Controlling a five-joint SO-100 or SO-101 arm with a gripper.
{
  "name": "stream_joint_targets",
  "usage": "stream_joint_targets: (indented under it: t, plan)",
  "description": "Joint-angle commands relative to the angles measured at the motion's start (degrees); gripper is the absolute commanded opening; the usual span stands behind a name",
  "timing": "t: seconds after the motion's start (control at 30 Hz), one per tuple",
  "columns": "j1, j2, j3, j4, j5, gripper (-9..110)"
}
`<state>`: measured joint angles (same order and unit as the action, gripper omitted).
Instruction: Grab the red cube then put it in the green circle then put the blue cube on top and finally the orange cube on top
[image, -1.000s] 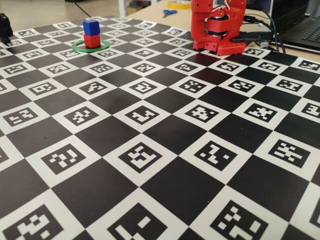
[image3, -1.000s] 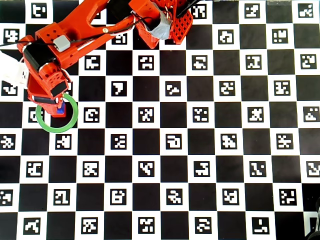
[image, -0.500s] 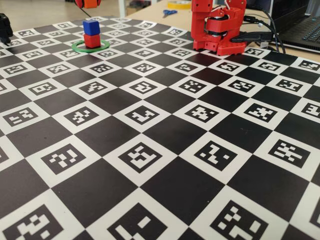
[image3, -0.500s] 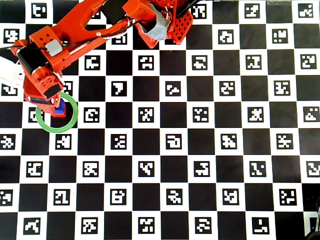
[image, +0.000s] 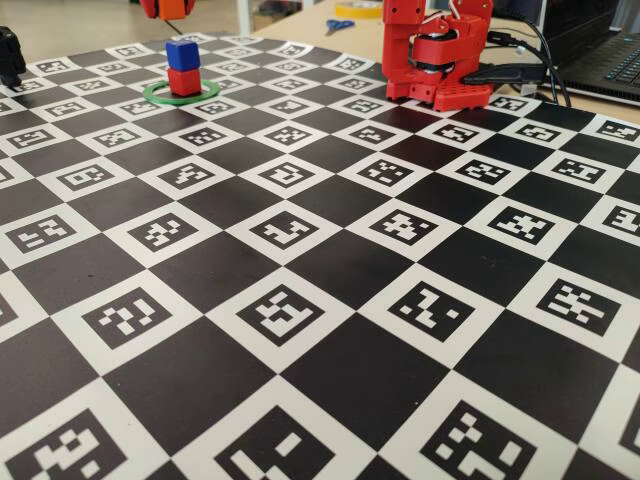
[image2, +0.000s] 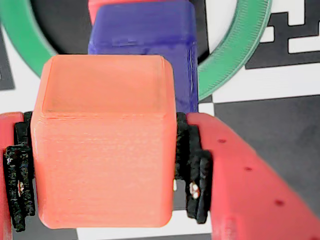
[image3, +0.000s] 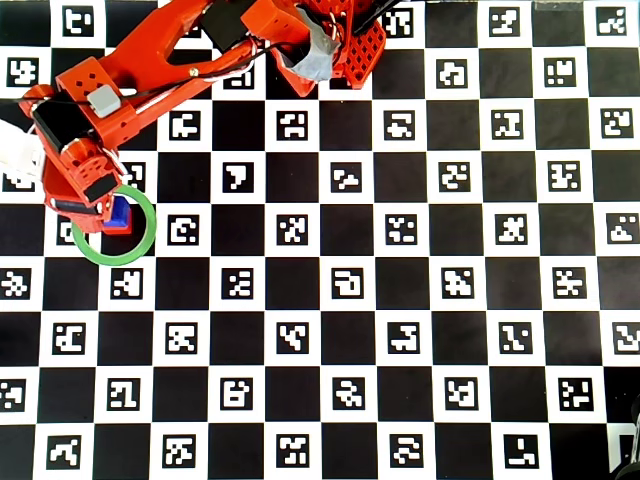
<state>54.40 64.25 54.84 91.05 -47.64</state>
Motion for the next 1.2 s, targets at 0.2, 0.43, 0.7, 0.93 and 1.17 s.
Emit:
stream_joint_targets:
  t: [0.2,0.43,0.7,0.93,1.17]
  plan:
    - [0.35,1.14,2.64,-2.37,-0.44,10]
    - [0.26,1.14,4.31,-3.16,-0.44,10]
    - [-0.09,1.32,6.33,-4.13,-0.35,10]
    - [-0.09,1.41,6.94,-4.48,-0.35,10]
    - [0.00,1.49,7.29,-4.48,-0.26,17]
